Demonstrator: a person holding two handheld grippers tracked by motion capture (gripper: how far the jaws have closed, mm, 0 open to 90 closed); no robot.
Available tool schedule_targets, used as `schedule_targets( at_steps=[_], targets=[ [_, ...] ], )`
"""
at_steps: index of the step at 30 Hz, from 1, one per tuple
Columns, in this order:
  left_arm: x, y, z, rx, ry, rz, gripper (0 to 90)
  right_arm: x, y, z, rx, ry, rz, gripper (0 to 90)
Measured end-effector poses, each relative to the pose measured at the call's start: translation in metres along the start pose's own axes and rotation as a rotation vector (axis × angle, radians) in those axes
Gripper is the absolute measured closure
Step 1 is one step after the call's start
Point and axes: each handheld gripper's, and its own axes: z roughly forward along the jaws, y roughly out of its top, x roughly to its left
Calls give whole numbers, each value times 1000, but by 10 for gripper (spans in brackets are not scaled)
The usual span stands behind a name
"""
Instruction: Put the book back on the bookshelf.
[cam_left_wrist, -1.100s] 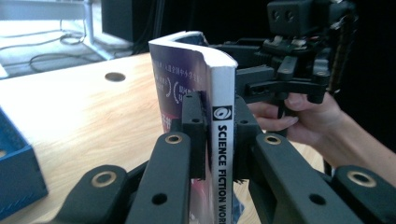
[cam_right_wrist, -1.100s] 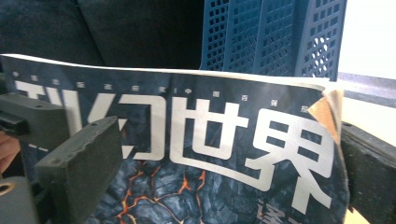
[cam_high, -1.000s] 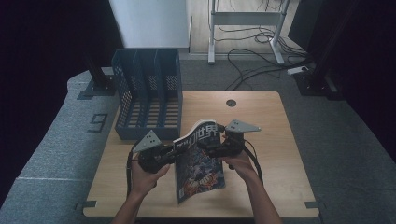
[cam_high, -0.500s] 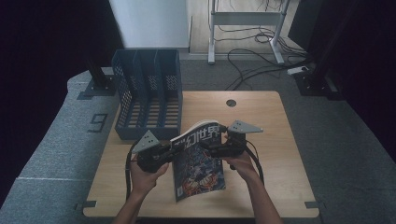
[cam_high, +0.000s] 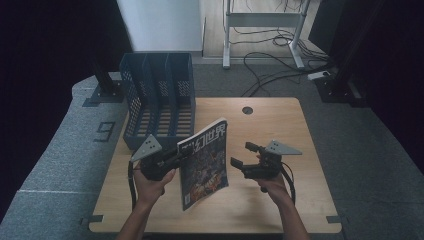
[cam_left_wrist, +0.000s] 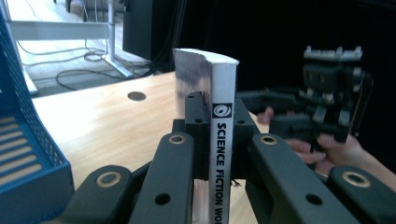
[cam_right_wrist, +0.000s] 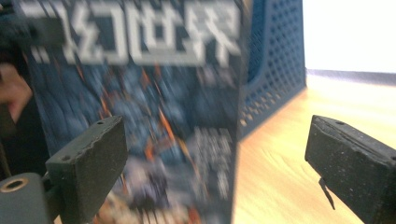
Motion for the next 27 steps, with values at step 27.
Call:
schedule_targets(
  at_steps=[27],
  targets=[
    [23, 60, -36, -130, 75, -2, 827, -22, -79, -10, 283, -183, -18, 76]
  ],
)
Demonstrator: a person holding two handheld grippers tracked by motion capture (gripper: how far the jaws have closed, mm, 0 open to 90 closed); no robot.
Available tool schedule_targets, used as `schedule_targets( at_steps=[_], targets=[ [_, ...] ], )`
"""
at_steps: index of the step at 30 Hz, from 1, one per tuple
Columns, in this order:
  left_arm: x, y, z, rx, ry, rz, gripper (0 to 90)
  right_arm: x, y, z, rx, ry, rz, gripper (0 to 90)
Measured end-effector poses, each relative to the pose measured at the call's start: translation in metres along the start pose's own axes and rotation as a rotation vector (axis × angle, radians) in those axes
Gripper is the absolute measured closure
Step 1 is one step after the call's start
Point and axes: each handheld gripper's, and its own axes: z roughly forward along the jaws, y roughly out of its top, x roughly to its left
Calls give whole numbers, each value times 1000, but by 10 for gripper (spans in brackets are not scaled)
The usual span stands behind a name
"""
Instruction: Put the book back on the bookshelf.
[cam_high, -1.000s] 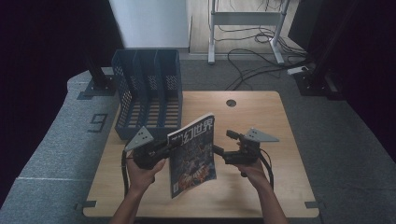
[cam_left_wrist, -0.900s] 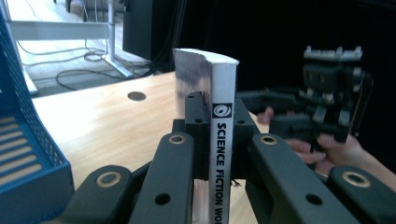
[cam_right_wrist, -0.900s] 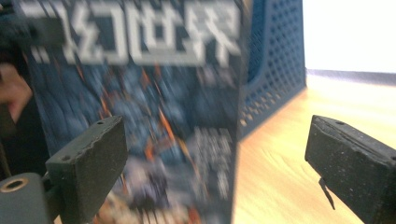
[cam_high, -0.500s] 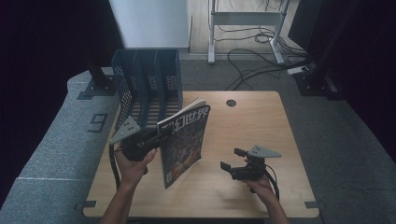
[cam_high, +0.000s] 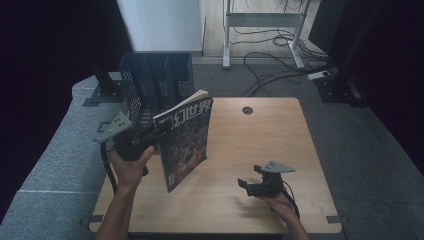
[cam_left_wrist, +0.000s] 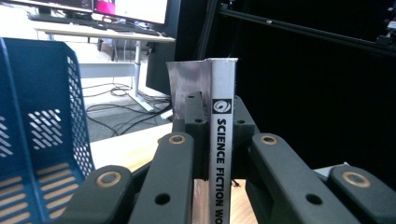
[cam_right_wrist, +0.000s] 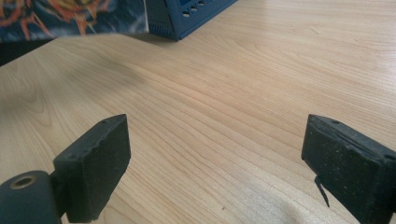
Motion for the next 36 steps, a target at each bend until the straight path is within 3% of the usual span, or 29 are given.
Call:
schedule_targets(
  at_steps=[5, 9, 20, 36],
  targets=[
    [8, 14, -6, -33, 11, -15, 827, -2, -1, -1, 1, -7, 4, 82],
    [12, 20, -9, -48, 25, -16, 827, -5, -4, 1, 33, -38, 11, 82],
    [24, 29, -11, -74, 47, -37, 827, -8, -4, 3, 51, -56, 26, 87],
    [37, 38, -15, -102, 91, -35, 827, -8, -6, 4, 63, -63, 23, 90]
  ],
)
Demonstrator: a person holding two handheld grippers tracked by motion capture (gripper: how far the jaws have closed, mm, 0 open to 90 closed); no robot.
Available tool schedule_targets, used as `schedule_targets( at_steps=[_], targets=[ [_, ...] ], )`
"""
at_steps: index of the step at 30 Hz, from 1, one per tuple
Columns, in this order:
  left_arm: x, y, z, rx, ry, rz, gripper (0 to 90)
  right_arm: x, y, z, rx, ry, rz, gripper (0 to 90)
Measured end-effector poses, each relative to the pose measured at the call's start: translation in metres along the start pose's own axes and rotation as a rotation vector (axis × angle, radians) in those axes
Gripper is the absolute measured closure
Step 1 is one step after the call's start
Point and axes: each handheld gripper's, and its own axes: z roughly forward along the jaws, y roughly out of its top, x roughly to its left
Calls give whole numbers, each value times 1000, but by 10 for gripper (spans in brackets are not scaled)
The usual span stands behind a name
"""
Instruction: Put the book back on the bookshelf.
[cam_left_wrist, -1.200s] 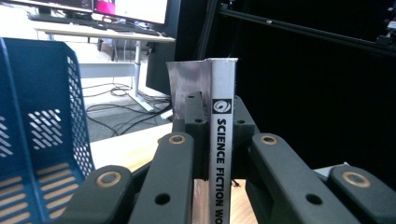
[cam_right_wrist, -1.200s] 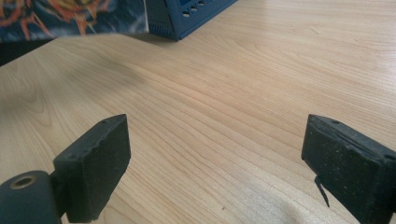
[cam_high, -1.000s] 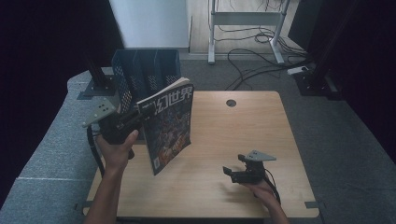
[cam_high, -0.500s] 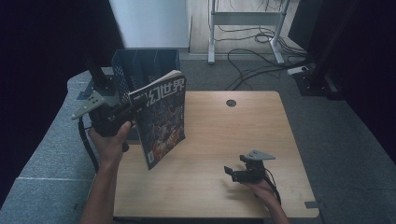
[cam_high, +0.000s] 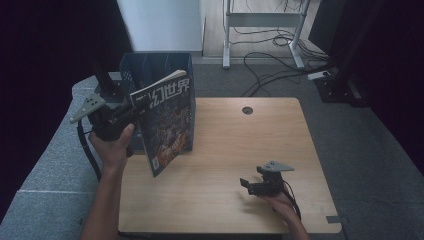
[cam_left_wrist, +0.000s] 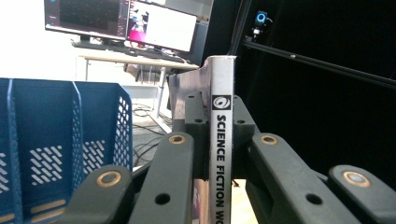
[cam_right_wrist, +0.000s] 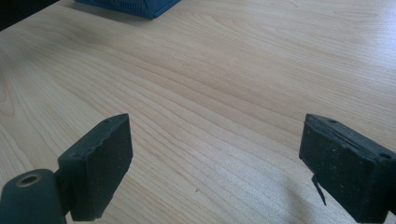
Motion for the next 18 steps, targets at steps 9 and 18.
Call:
schedule_targets(
  at_steps=[9, 18],
  targets=[
    [7, 3, 4, 0, 19, 1, 827, 0, -1, 1, 4, 0, 0, 90],
    [17, 9, 13, -10, 42, 3, 827, -1, -1, 1, 1, -4, 1, 91]
  ],
)
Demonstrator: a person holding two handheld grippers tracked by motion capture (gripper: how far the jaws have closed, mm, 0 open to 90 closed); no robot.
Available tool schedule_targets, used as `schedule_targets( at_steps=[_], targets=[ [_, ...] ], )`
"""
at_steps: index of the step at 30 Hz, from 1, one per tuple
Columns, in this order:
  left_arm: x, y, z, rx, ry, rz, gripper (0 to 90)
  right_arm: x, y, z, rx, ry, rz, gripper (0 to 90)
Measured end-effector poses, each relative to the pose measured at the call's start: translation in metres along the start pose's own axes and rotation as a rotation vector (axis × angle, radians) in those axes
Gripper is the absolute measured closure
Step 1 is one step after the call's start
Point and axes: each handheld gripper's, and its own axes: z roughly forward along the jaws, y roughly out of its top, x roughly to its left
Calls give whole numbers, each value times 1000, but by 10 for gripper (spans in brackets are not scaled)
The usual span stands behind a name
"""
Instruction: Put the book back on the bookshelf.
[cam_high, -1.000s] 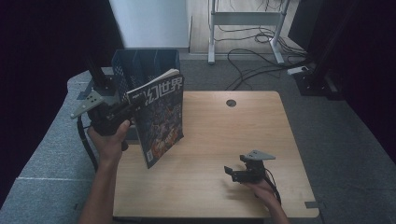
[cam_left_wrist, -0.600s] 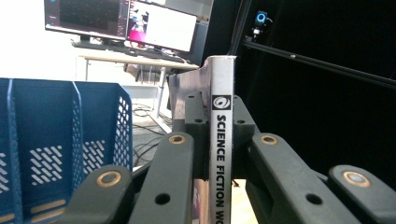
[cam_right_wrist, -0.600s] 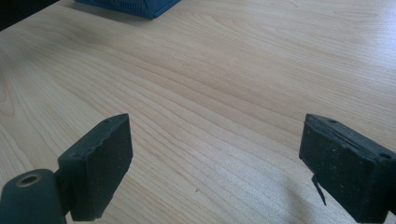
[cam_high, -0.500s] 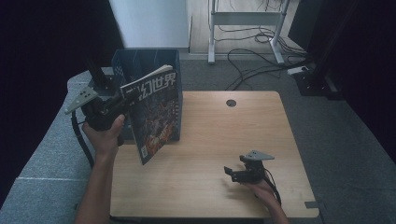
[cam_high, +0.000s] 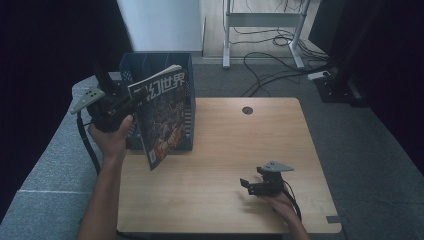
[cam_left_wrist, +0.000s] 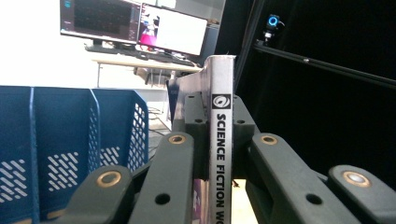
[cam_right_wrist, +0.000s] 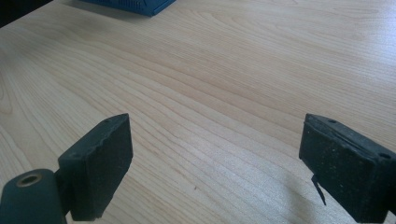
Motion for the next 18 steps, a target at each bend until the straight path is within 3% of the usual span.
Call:
schedule_targets(
  at_steps=[18],
  targets=[
    [23, 6, 38, -14, 67, 9, 827, -3, -2, -3, -12, -3, 7, 96]
  ],
)
